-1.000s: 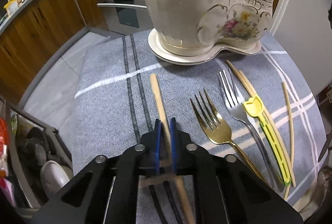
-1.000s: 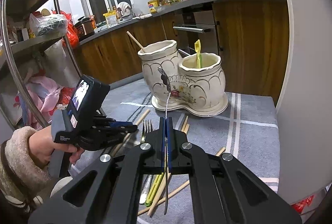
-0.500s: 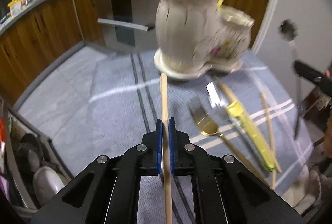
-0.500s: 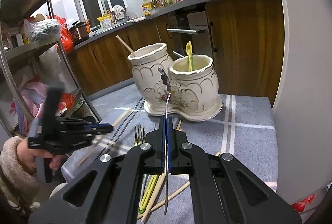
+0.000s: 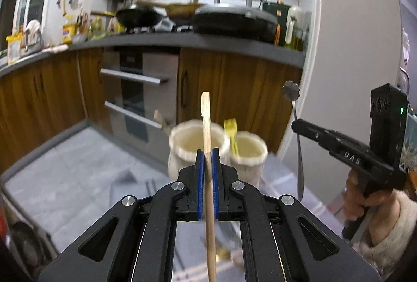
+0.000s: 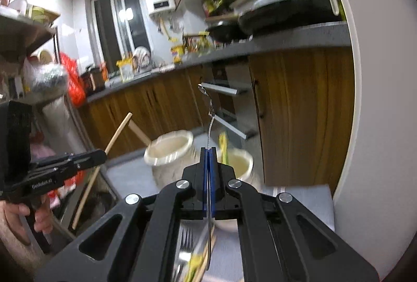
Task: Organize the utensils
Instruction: 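Carry the chopstick and the spoon up over the ceramic holder, then release the chopstick into the large pot with the left tool while the right drops the spoon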
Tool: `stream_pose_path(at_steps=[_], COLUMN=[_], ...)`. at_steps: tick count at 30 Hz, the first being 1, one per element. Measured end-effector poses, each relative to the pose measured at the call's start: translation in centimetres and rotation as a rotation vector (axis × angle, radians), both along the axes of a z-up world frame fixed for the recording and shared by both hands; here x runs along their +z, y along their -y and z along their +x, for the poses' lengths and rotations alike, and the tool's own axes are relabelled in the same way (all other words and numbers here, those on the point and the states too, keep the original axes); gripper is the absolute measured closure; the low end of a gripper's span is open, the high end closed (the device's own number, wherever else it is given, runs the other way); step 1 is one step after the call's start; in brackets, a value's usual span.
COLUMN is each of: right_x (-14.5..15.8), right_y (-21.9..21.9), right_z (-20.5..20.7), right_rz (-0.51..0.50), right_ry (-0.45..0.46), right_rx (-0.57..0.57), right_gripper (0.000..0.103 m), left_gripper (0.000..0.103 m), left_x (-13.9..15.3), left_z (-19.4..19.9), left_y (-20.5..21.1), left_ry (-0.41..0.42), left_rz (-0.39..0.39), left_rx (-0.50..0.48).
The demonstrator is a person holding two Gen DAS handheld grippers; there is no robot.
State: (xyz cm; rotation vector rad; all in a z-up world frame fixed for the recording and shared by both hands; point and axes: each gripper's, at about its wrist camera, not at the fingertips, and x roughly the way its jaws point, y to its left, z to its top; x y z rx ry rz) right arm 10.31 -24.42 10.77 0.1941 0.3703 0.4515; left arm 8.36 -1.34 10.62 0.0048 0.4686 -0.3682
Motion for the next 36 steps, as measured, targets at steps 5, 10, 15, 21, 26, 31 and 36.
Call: stream_pose_path(at_steps=[5,10,15,21,26,31,36], right_x=[0.9,1.0,0.3,-2.0,-3.4,-4.7,-5.7], right_y=[0.0,0.1,-0.1,-0.9,-0.7,-0.5,-0.6], right_z=[3.6,6.2,7.9,9.0,8.6,8.1,7.0], right_rz=[0.051,0.088,0.110,0.067,0.041,0.043,0.017], right_ry=[0.030,0.042,0.057,0.036,0.013,-0.037,-0.059], right_rx=[-0.048,-0.101,-0.141,-0.160,-0.137,-0.106,-0.099], right_gripper=[0.102,0.102,0.102,0.102,0.102,0.102,0.102], left_gripper=[0.096,0.096,0.096,0.096,0.096,0.096,0.096], left_x=[1.6,3.1,3.3,1.3,0.1,-0.7,-1.7], left_z=[4.2,7.1,9.6,11.5,10.9,8.3,6.1], left_y=[0.8,1.5,2.6,3.8,3.9,3.8,3.6], left_ry=[0.054,0.114,0.177,0.219,0.232,0.229,0.176], left_rz=[-0.039,-0.089,-0.135,-0.071,-0.013,0.036,0.075], left_rx=[0.038,0.072,0.134,0.219,0.205,0.154,0.119])
